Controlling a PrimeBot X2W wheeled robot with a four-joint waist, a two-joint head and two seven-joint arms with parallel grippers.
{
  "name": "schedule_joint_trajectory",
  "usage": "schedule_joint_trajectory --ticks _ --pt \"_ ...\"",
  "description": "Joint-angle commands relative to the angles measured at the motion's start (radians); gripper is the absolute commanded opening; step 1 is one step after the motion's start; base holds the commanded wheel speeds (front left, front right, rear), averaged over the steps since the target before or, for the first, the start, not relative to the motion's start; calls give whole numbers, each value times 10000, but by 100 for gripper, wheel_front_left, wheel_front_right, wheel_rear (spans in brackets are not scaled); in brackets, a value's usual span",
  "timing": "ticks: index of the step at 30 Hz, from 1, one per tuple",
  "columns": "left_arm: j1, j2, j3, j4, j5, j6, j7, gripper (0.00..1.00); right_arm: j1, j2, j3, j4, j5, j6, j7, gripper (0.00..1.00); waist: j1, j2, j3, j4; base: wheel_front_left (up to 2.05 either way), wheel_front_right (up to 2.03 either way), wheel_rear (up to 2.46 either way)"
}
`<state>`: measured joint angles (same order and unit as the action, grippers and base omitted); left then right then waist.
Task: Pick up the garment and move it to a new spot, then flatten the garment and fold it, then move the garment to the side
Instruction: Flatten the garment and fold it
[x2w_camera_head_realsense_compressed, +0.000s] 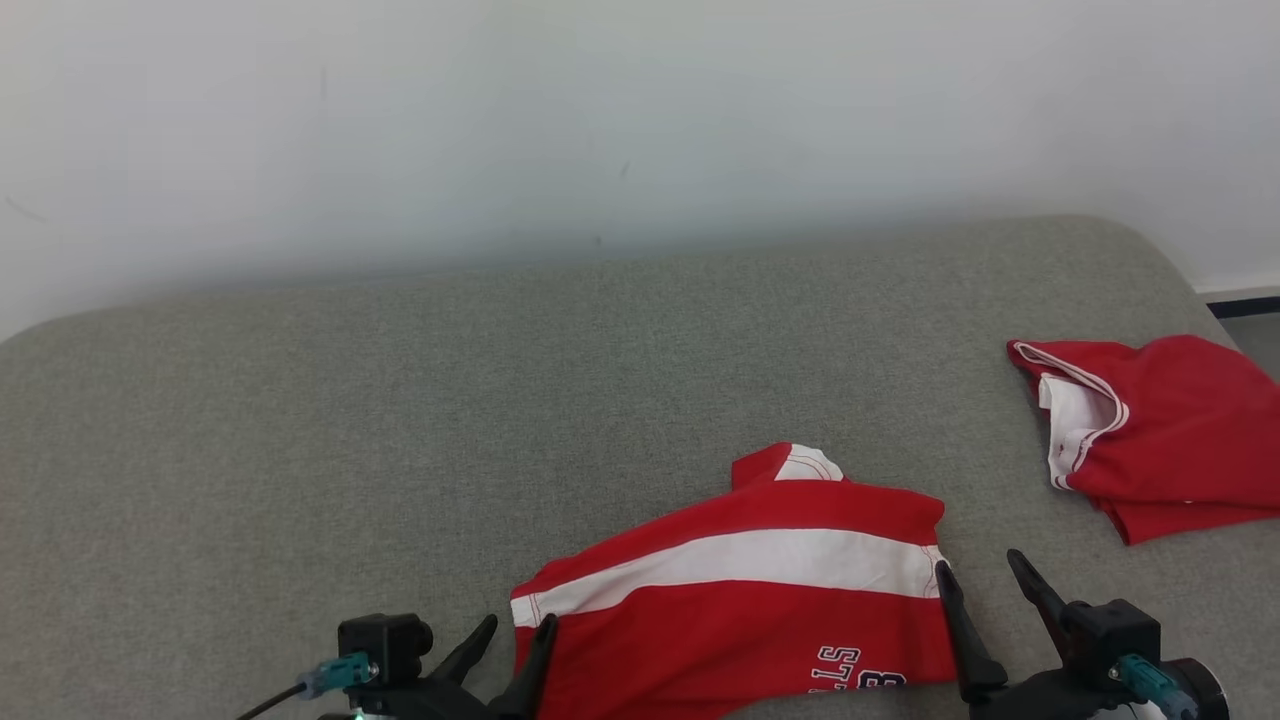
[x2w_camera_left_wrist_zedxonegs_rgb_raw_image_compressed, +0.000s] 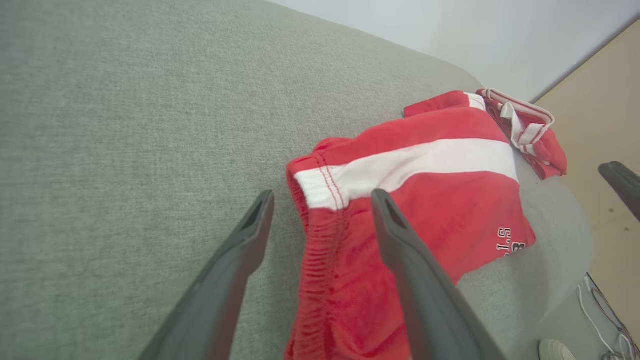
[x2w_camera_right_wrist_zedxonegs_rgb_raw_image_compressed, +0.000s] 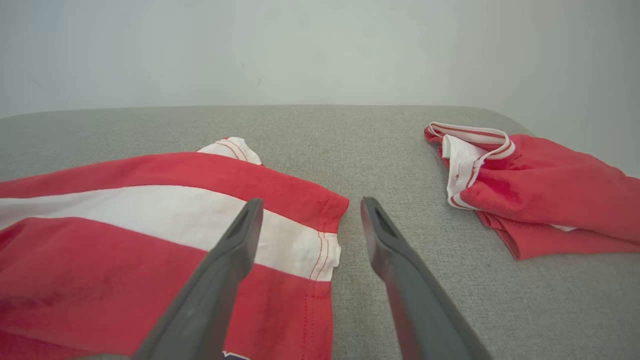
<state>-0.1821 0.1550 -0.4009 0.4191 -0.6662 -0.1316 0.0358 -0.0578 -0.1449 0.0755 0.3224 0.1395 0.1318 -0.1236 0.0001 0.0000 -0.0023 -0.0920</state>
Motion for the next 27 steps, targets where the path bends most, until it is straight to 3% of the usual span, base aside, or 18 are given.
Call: schedule_joint_trajectory --ticks 1,6,7,8,9,10,11,27 --pt "-156 71 -14 58 -138 23 61 100 -73 -56 24 9 79 -29 -54 100 -1 0 66 -88 0 0 0" --pt "-410 152 -172 133 -644 21 223 100 -140 -62 97 63 87 -29 -113 100 -1 0 130 -206 0 0 0" --pt "-456 177 -210 131 -721 21 228 90 -155 -59 114 71 88 -29 -128 100 -1 0 140 -225 0 0 0" --pt "-499 189 -242 115 -783 21 208 57 -168 -53 124 77 89 -29 -145 100 -1 0 152 -243 0 0 0" --pt "-532 213 -276 103 -818 21 161 38 -171 -47 130 89 91 -29 -161 100 -1 0 163 -258 0 0 0" --pt "-554 235 -305 110 -863 21 139 7 -170 -34 132 101 90 -29 -178 100 -1 0 175 -267 0 0 0" --pt "-564 244 -349 131 -893 21 131 0 -174 -20 129 112 90 -29 -172 100 -1 0 183 -272 0 0 0" --pt "-665 434 -896 223 -1340 21 -140 0 -239 -1 72 182 53 -29 -272 100 -1 0 274 -138 0 0 0"
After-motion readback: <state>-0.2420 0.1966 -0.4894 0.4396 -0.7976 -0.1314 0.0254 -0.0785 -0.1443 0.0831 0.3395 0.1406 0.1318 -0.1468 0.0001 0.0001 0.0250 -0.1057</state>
